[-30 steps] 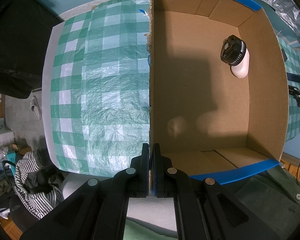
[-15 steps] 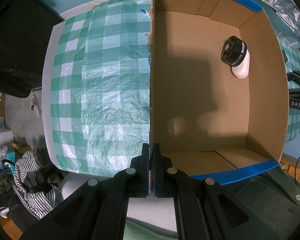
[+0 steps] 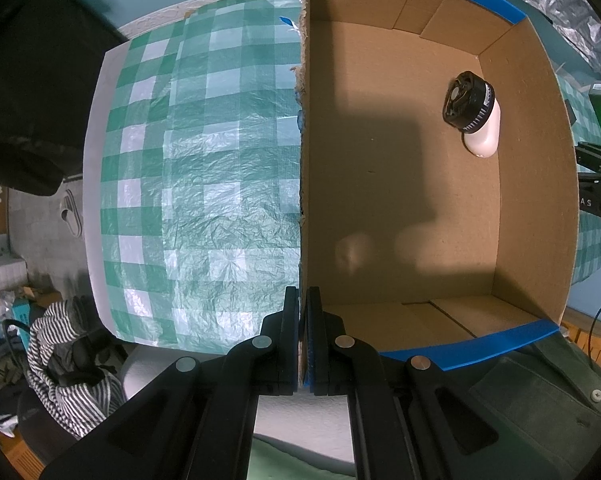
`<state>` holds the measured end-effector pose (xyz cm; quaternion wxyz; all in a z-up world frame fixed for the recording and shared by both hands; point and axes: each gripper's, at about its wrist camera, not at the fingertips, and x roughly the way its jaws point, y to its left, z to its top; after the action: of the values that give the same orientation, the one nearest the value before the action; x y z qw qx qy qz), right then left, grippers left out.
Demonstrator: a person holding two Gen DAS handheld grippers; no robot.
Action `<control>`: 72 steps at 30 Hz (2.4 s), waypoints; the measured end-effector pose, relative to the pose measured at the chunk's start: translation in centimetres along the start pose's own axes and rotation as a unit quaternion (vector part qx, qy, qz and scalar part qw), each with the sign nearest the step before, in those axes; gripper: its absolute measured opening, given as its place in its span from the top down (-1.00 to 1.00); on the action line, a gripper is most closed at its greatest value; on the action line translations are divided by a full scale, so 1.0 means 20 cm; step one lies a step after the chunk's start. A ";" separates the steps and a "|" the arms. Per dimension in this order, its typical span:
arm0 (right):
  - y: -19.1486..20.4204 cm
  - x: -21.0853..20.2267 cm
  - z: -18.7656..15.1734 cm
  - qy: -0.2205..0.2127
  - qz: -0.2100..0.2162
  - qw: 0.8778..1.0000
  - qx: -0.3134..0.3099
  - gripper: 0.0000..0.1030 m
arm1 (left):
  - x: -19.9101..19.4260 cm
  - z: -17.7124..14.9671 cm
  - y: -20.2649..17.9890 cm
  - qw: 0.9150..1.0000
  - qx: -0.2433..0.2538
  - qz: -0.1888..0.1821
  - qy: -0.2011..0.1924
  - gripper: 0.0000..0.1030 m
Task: Organize rigid objects
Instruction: 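Grasp the round green tin by its rim with the right gripper, then carry the green tin over the box and open the right gripper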
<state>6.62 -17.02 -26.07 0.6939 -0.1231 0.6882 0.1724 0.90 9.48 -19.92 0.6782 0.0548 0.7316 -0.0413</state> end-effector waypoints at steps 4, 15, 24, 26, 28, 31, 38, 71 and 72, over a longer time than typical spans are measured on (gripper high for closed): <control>-0.02 -0.01 0.00 -0.001 0.003 1.000 0.012 0.15 | 0.00 0.00 0.00 1.000 0.001 0.000 0.000 0.94; -0.07 -0.16 -0.03 -0.015 -0.004 0.999 0.028 0.15 | 0.00 0.00 0.00 1.000 0.003 0.000 0.001 0.94; -0.06 -0.33 0.00 -0.043 -0.010 0.998 0.034 0.15 | 0.00 0.00 0.00 1.000 0.004 0.001 0.000 0.94; -0.05 -0.38 0.00 -0.050 -0.008 0.998 0.036 0.15 | 0.00 0.00 -0.01 1.000 0.005 0.002 0.001 0.94; -0.01 -0.43 0.00 -0.058 -0.007 0.998 0.035 0.15 | 0.00 0.00 -0.01 1.000 0.006 0.002 0.001 0.94; 0.01 -0.50 0.01 -0.069 -0.006 0.997 0.032 0.15 | 0.00 0.01 -0.01 1.000 0.007 0.003 0.001 0.94; 0.05 -0.61 0.05 -0.089 -0.003 0.996 0.023 0.15 | 0.00 0.01 -0.01 1.000 0.007 0.002 0.001 0.94; 0.28 -0.45 0.25 -0.063 0.015 0.998 -0.025 0.15 | 0.00 0.03 0.00 1.000 0.006 0.000 0.001 0.94; 0.27 -0.43 0.25 -0.061 0.016 0.998 -0.024 0.15 | 0.00 0.03 0.00 1.000 0.006 0.000 0.001 0.94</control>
<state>9.05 -10.56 -16.93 0.7287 -0.1182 0.6419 0.2074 1.49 9.35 -19.96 0.6772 0.0590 0.7320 -0.0457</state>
